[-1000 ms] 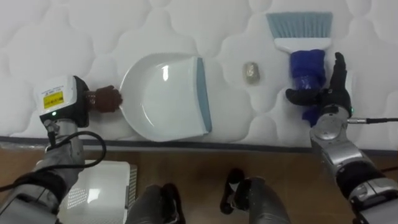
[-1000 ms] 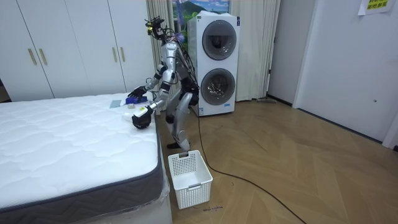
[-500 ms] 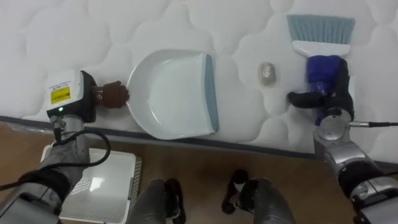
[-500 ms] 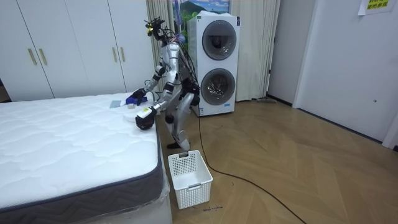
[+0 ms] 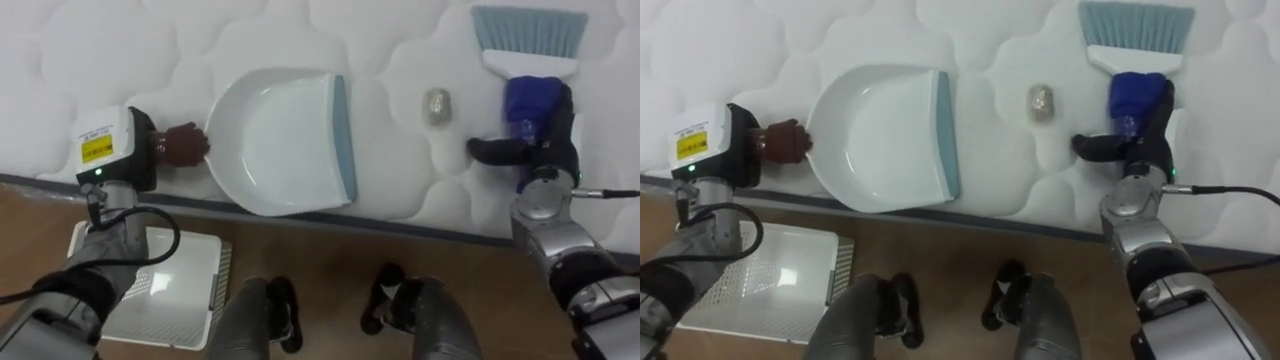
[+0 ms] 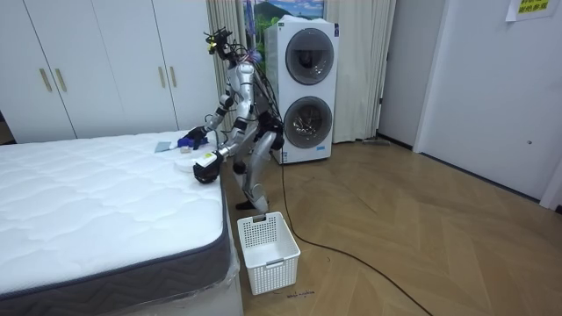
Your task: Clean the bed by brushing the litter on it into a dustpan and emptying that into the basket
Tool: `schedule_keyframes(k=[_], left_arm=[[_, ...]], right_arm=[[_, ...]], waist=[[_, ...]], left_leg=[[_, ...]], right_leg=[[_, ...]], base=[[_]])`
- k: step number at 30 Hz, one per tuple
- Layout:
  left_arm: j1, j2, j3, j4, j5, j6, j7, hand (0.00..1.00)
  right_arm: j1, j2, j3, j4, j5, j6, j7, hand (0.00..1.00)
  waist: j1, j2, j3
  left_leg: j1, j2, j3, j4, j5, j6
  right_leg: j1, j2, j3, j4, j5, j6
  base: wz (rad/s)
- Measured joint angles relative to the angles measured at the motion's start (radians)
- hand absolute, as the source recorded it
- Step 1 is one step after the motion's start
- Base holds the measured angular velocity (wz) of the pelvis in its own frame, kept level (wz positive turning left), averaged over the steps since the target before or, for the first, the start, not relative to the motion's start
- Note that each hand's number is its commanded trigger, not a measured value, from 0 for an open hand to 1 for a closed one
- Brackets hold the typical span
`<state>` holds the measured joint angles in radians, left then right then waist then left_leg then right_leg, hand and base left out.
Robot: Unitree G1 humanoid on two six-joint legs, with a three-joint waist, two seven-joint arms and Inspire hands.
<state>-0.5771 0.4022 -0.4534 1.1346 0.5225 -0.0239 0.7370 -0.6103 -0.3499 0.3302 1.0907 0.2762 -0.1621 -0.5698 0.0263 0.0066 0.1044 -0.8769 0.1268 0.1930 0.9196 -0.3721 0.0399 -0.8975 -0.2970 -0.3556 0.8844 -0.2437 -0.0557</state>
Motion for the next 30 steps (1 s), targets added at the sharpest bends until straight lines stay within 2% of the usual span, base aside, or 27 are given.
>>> schedule_keyframes(k=[4, 7, 11, 15, 21, 25, 30], left_arm=[[-0.004, 0.000, 0.000, -0.006, -0.008, 0.003, 0.016, 1.00], [-0.005, 0.000, -0.001, -0.014, -0.006, 0.005, 0.018, 1.00], [-0.010, -0.013, -0.001, -0.020, 0.006, 0.026, 0.018, 1.00], [-0.021, -0.023, -0.001, -0.020, 0.012, 0.047, 0.018, 1.00], [-0.030, -0.038, -0.010, -0.020, 0.001, 0.064, 0.018, 1.00], [-0.035, -0.041, -0.013, -0.020, 0.001, 0.069, 0.016, 1.00], [-0.042, -0.041, -0.021, -0.021, 0.001, 0.082, 0.009, 1.00]], right_arm=[[-0.016, -0.016, -0.001, 0.010, 0.001, 0.000, -0.036, 1.00], [-0.036, -0.048, -0.002, 0.039, 0.001, 0.002, -0.049, 1.00], [-0.064, -0.088, -0.002, 0.078, 0.003, 0.009, -0.053, 1.00], [-0.075, -0.105, 0.000, 0.090, 0.005, 0.030, -0.052, 1.00], [-0.075, -0.105, 0.021, 0.110, 0.032, 0.035, -0.049, 1.00], [-0.076, -0.105, 0.021, 0.110, 0.038, 0.052, -0.045, 1.00], [-0.078, -0.104, 0.021, 0.108, 0.039, 0.054, -0.038, 1.00]], waist=[[-0.001, 0.004, 0.0011], [0.001, 0.005, 0.0014], [0.008, 0.024, -0.0006], [0.009, 0.027, -0.0013], [0.008, 0.029, -0.0016], [0.009, 0.029, -0.0013], [0.009, 0.029, -0.0013]], left_leg=[[-0.023, 0.001, -0.005, 0.014, 0.001, 0.001], [-0.030, 0.000, -0.006, 0.021, 0.000, 0.001], [-0.036, 0.002, -0.009, 0.021, 0.001, 0.000], [-0.036, 0.006, -0.008, 0.016, 0.003, -0.005], [-0.036, 0.005, -0.010, 0.018, 0.003, -0.006], [-0.036, 0.005, -0.014, 0.018, 0.002, -0.007], [-0.036, 0.005, -0.011, 0.018, 0.000, -0.009]], right_leg=[[-0.018, 0.000, -0.001, 0.008, 0.000, -0.002], [-0.027, -0.001, 0.004, 0.017, -0.001, -0.001], [-0.030, -0.001, -0.004, 0.021, -0.008, -0.004], [-0.030, 0.003, -0.006, 0.022, -0.018, -0.008], [-0.029, 0.003, -0.004, 0.034, -0.025, -0.003], [-0.029, 0.002, -0.004, 0.035, -0.025, -0.003], [-0.029, 0.003, -0.002, 0.032, -0.027, -0.006]], base=[[0.02], [0.01], [0.03], [0.01], [0.01], [0.01], [0.00]])
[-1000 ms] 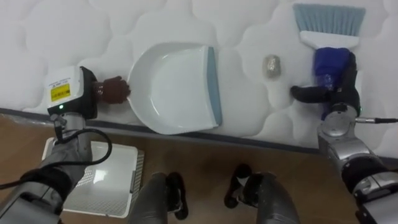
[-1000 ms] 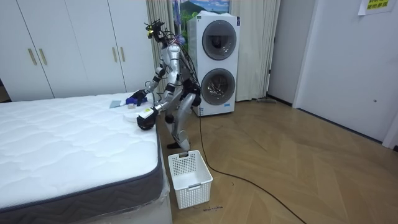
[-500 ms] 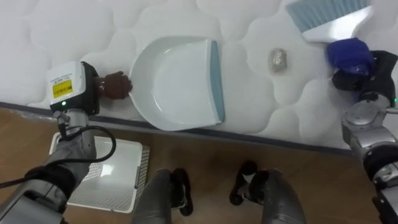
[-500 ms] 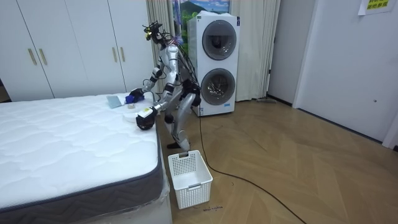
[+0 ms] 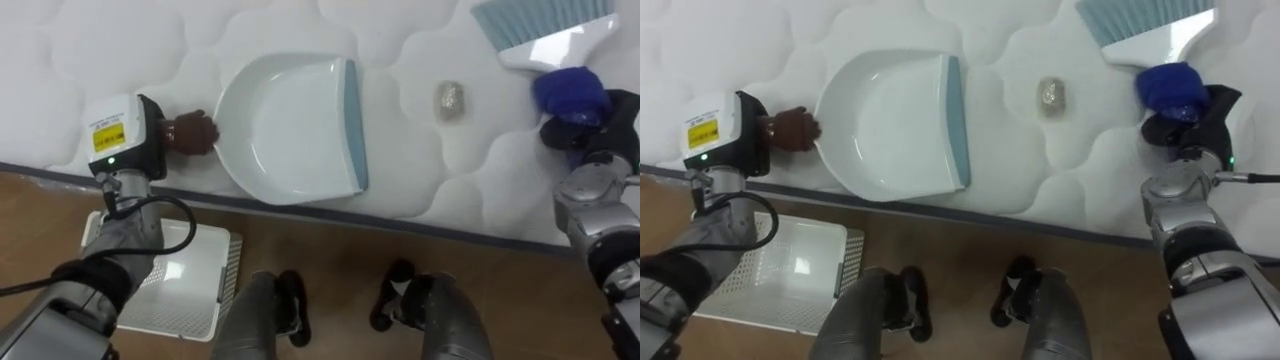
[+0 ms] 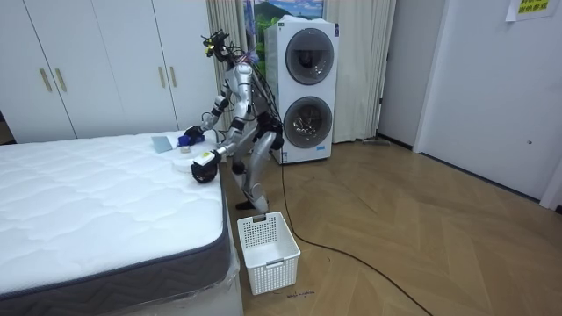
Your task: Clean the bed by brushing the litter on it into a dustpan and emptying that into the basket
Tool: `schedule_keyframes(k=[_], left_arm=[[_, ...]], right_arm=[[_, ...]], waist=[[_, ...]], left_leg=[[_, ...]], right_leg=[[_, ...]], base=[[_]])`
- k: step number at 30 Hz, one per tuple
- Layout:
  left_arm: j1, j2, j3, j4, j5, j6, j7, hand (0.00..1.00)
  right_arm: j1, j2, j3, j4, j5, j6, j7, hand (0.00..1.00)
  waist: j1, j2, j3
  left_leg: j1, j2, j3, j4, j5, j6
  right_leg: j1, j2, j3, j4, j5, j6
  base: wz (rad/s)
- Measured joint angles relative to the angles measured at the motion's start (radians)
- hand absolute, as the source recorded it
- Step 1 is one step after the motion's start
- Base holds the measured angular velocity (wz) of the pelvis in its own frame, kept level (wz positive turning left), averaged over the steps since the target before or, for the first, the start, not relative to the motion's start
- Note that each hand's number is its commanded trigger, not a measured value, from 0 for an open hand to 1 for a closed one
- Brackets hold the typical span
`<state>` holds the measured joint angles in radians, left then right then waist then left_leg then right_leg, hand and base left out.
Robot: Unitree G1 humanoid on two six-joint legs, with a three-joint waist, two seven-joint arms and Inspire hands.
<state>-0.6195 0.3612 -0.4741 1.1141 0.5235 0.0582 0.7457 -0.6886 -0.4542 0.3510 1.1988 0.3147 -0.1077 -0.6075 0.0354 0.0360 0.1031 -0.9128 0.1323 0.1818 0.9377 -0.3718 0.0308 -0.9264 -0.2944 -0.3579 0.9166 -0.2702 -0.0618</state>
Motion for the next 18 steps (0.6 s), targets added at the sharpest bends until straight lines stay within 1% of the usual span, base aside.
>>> schedule_keyframes(k=[5, 8, 14, 17, 18], left_arm=[[0.000, -0.001, 0.000, 0.001, 0.000, 0.006, -0.013, 1.00], [0.000, -0.002, 0.000, 0.003, 0.000, 0.009, -0.019, 1.00], [-0.001, -0.001, 0.002, 0.002, 0.005, 0.010, -0.048, 1.00], [-0.004, -0.001, 0.003, 0.001, 0.021, 0.013, -0.059, 1.00], [-0.009, -0.001, 0.001, 0.001, 0.022, 0.017, -0.061, 1.00]], right_arm=[[0.001, 0.002, 0.001, 0.002, -0.006, 0.001, 0.001, 1.00], [-0.001, 0.006, -0.001, 0.003, -0.019, 0.015, 0.000, 1.00], [0.000, 0.005, -0.003, 0.005, -0.133, 0.025, -0.001, 1.00], [-0.004, 0.003, -0.022, 0.006, -0.220, 0.046, 0.001, 1.00], [-0.008, -0.002, -0.021, 0.007, -0.252, 0.058, 0.008, 1.00]], waist=[[0.002, 0.001, -0.0005], [0.001, 0.001, -0.0005], [0.000, 0.000, -0.0005], [-0.001, -0.003, -0.0007], [-0.003, -0.008, 0.0005]], left_leg=[[0.004, 0.002, 0.000, 0.000, 0.001, -0.001], [0.013, 0.002, 0.002, -0.001, 0.001, -0.001], [0.018, 0.001, 0.006, -0.001, 0.000, -0.001], [0.019, -0.001, 0.006, 0.000, 0.000, -0.001], [0.020, -0.002, 0.006, -0.001, 0.000, -0.001]], right_leg=[[0.004, 0.003, 0.000, 0.000, -0.001, -0.001], [0.011, 0.004, 0.003, -0.001, -0.001, 0.000], [0.012, 0.002, 0.007, 0.001, -0.002, 0.001], [0.012, 0.001, 0.010, 0.003, -0.002, 0.001], [0.012, -0.001, 0.011, 0.005, -0.002, 0.001]], base=[[0.00], [0.00], [0.00], [0.00], [0.00]])
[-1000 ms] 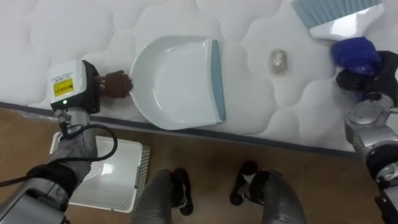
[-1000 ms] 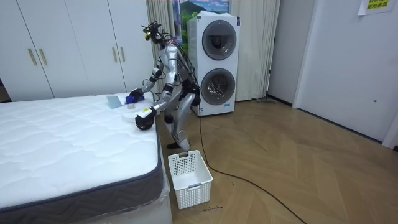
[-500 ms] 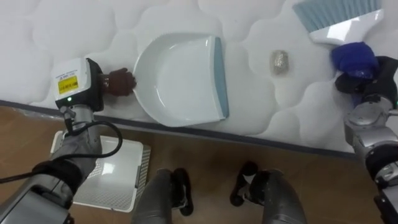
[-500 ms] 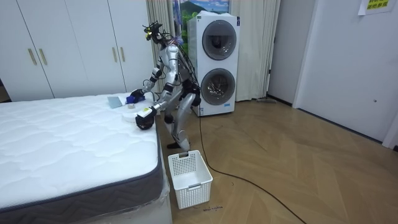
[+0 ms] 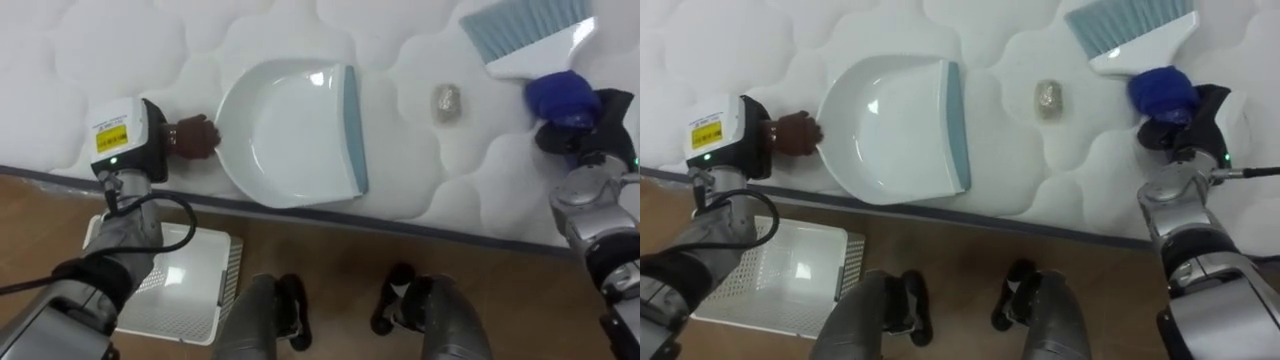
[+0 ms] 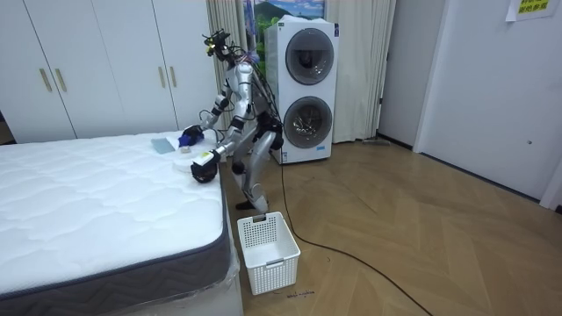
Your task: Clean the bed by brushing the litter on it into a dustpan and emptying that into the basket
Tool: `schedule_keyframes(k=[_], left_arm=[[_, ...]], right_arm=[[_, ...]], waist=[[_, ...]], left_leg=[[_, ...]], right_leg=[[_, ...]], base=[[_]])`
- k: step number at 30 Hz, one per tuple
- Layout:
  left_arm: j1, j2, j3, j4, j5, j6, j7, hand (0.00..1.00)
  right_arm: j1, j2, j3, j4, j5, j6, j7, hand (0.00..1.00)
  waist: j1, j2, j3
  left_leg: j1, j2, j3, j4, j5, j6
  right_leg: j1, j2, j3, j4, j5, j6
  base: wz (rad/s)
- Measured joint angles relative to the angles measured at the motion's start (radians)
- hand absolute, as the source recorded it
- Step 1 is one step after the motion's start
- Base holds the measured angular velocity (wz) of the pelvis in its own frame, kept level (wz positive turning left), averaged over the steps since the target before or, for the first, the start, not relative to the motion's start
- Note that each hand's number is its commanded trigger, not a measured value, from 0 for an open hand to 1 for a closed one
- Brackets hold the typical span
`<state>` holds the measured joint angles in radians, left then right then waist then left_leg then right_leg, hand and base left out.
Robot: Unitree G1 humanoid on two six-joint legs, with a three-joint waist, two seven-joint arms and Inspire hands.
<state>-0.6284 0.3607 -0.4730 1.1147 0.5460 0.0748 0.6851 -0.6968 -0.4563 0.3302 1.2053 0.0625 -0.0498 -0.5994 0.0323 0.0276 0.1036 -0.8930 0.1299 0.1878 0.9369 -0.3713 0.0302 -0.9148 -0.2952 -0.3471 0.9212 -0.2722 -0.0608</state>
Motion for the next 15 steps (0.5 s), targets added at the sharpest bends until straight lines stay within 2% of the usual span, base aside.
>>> schedule_keyframes(k=[2, 7, 9, 11, 13, 15], left_arm=[[-0.007, 0.003, -0.001, 0.000, 0.007, 0.005, -0.001, 1.00], [-0.011, 0.015, 0.000, 0.000, 0.035, 0.013, -0.003, 1.00], [-0.012, 0.026, 0.000, -0.003, 0.076, 0.023, -0.016, 1.00], [-0.012, 0.045, 0.000, -0.010, 0.098, 0.028, -0.019, 1.00], [-0.012, 0.062, -0.003, -0.017, 0.116, 0.028, -0.020, 1.00], [-0.012, 0.065, -0.004, -0.017, 0.124, 0.029, -0.021, 1.00]], right_arm=[[-0.001, -0.009, 0.002, 0.000, -0.047, 0.011, 0.014, 1.00], [-0.012, -0.013, 0.020, 0.005, -0.196, 0.066, 0.044, 1.00], [-0.015, -0.016, 0.044, 0.003, -0.265, 0.094, 0.072, 1.00], [-0.023, -0.017, 0.049, 0.001, -0.326, 0.105, 0.102, 1.00], [-0.032, -0.033, 0.061, 0.002, -0.417, 0.116, 0.123, 1.00], [-0.038, -0.055, 0.088, 0.001, -0.484, 0.118, 0.138, 1.00]], waist=[[0.000, -0.015, 0.0005], [0.003, -0.064, 0.0011], [0.003, -0.092, 0.0002], [0.004, -0.114, 0.0005], [0.000, -0.117, 0.0009], [0.002, -0.120, 0.0009]], left_leg=[[0.000, 0.000, 0.004, 0.000, 0.000, 0.000], [0.013, -0.001, 0.015, 0.001, 0.000, 0.001], [0.026, 0.012, 0.019, -0.001, -0.001, 0.001], [0.032, 0.021, 0.025, -0.001, -0.002, 0.000], [0.034, 0.038, 0.023, 0.001, -0.003, -0.001], [0.041, 0.049, 0.027, -0.001, -0.003, 0.000]], right_leg=[[-0.004, -0.001, 0.004, 0.003, 0.000, 0.000], [-0.003, -0.004, 0.016, 0.010, 0.000, -0.001], [0.008, 0.002, 0.017, 0.004, 0.002, -0.002], [0.013, 0.008, 0.016, -0.001, 0.005, -0.007], [0.034, 0.017, -0.009, -0.023, 0.014, -0.014], [0.042, 0.021, -0.009, -0.034, 0.021, -0.013]], base=[[0.00], [-0.03], [-0.07], [-0.11], [-0.04], [-0.07]])
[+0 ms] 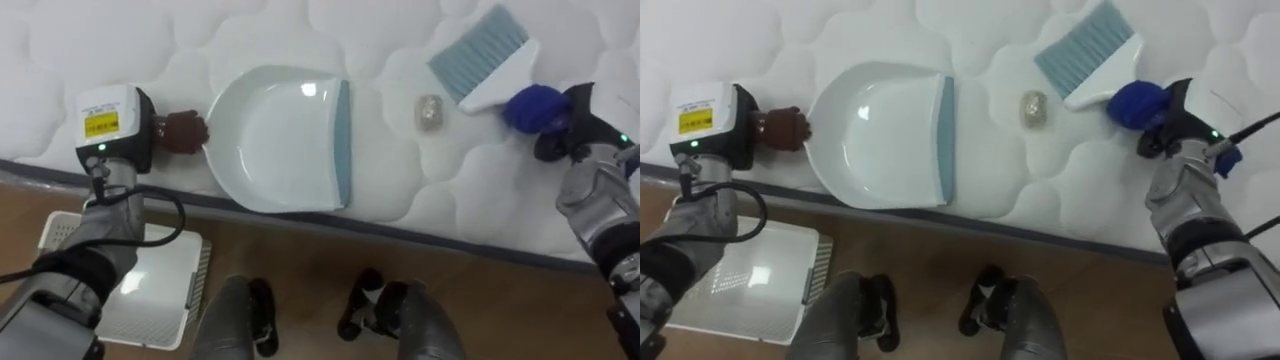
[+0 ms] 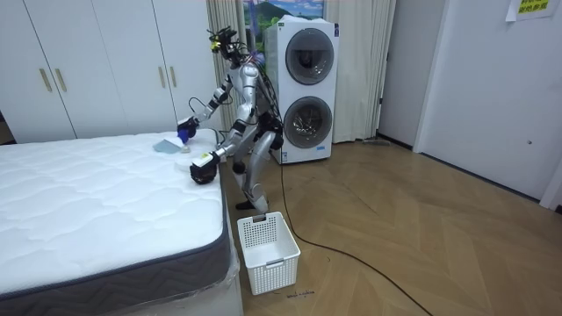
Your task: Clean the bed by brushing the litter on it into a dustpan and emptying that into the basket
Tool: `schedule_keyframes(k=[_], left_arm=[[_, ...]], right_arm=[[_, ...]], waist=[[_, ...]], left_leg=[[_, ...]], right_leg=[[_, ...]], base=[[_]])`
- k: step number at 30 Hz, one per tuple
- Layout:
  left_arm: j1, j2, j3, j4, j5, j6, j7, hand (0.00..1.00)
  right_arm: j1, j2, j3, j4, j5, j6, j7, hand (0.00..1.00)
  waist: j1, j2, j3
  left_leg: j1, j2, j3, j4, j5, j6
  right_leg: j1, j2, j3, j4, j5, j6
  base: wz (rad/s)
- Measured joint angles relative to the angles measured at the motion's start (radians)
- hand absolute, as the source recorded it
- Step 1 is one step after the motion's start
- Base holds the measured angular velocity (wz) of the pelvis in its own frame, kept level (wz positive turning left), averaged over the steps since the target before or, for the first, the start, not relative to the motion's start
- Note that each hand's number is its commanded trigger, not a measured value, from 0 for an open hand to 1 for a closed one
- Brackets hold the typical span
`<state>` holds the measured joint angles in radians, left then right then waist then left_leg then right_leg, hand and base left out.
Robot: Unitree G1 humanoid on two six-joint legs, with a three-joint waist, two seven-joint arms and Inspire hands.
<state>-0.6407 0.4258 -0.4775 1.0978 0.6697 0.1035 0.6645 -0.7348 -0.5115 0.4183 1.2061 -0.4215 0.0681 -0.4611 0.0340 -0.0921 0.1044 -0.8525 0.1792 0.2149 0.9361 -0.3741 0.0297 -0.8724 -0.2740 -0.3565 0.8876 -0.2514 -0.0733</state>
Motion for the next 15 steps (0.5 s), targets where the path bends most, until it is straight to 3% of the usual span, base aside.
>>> schedule_keyframes(k=[3, 8, 15], left_arm=[[0.000, 0.012, 0.001, 0.000, 0.027, 0.002, -0.004, 1.00], [-0.003, 0.031, 0.002, 0.000, 0.040, 0.007, -0.024, 1.00], [-0.024, 0.039, 0.004, -0.017, 0.101, 0.016, -0.041, 1.00]], right_arm=[[-0.026, -0.023, 0.029, 0.000, -0.123, 0.011, 0.034, 1.00], [-0.044, -0.024, 0.064, 0.000, -0.210, 0.042, 0.076, 1.00], [-0.069, -0.041, 0.070, -0.006, -0.366, 0.073, 0.115, 1.00]], waist=[[0.002, -0.005, 0.0007], [0.010, -0.019, 0.0058], [0.031, -0.037, 0.0045]], left_leg=[[0.012, 0.002, 0.005, -0.004, 0.000, 0.001], [0.034, 0.020, 0.013, -0.021, 0.000, -0.001], [0.038, 0.035, 0.022, -0.034, 0.001, -0.001]], right_leg=[[0.007, 0.013, 0.009, -0.010, 0.008, 0.003], [0.032, 0.036, 0.006, -0.055, 0.029, -0.001], [0.037, 0.052, 0.011, -0.085, 0.043, 0.003]], base=[[-0.11], [-0.14], [-0.06]])
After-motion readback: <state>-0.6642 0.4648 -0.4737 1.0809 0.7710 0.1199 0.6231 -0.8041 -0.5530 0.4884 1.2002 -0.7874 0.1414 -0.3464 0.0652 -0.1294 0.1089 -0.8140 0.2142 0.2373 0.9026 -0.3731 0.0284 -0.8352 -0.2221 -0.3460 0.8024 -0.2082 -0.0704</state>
